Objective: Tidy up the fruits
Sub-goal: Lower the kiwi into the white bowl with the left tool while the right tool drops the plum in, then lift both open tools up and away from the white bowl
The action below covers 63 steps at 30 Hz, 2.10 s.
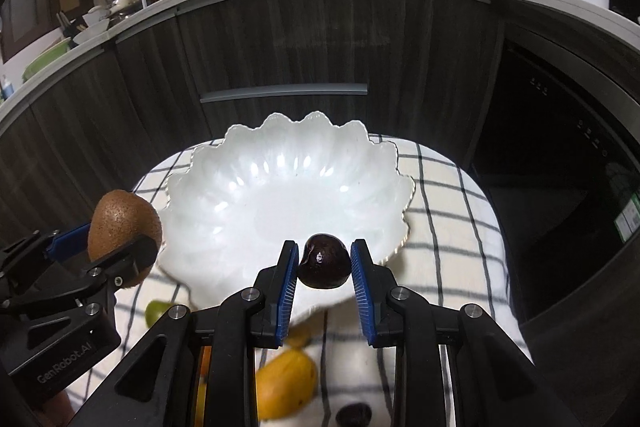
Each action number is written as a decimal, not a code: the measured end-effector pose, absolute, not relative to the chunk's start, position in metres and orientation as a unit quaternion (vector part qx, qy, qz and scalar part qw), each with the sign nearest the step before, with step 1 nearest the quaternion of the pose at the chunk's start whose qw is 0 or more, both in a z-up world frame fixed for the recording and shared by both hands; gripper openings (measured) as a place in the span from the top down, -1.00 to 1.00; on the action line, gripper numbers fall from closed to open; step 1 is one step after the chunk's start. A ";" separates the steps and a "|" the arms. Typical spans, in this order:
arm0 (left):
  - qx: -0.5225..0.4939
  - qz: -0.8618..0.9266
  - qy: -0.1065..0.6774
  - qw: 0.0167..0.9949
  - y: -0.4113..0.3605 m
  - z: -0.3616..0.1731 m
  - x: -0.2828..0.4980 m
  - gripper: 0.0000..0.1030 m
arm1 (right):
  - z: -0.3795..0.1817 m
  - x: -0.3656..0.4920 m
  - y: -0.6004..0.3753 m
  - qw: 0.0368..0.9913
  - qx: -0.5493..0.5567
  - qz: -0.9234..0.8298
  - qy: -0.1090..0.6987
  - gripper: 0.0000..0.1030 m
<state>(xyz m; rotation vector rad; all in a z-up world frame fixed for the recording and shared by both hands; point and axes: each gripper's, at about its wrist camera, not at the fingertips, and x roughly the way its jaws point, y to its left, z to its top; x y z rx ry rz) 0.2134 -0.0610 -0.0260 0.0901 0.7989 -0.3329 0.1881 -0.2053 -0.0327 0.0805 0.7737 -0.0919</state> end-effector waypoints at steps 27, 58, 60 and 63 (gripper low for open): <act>0.039 -0.179 0.462 0.868 -0.086 -0.076 0.298 -0.07 | -0.077 0.277 -0.211 0.898 0.039 -0.034 0.437 0.45; 0.073 -0.120 0.371 0.918 -0.067 -0.008 0.210 -0.78 | -0.001 0.183 -0.228 0.930 0.032 -0.128 0.342 -0.57; 0.071 -0.120 0.371 0.918 -0.065 -0.006 0.199 -0.78 | 0.002 0.172 -0.226 0.932 0.028 -0.130 0.338 -0.57; 0.073 -0.120 0.369 0.919 -0.062 -0.003 0.181 -0.78 | 0.006 0.155 -0.224 0.933 0.023 -0.132 0.333 -0.57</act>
